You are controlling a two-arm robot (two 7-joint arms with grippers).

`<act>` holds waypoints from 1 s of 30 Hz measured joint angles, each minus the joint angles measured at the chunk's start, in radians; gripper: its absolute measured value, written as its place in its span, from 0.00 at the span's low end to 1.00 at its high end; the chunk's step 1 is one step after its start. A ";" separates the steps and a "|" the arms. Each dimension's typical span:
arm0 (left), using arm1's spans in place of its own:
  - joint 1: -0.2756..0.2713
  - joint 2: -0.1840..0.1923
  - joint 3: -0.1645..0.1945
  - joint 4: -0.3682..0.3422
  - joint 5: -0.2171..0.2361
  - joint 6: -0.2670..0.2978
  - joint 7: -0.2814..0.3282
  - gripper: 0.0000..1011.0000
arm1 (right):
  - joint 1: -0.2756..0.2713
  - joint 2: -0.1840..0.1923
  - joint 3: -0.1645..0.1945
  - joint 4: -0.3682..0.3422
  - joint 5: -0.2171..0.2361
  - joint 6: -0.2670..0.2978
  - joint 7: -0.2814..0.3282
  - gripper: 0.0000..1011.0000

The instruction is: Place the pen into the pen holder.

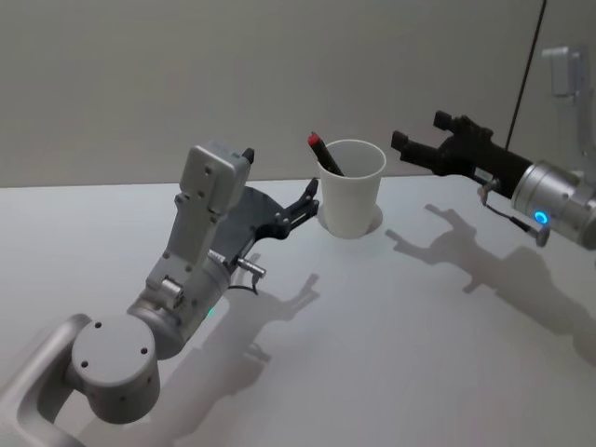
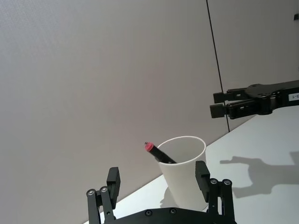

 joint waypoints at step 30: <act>0.012 0.014 0.001 -0.020 0.008 0.013 0.015 0.99 | -0.306 0.035 0.042 -0.335 -0.084 -0.033 -0.259 0.99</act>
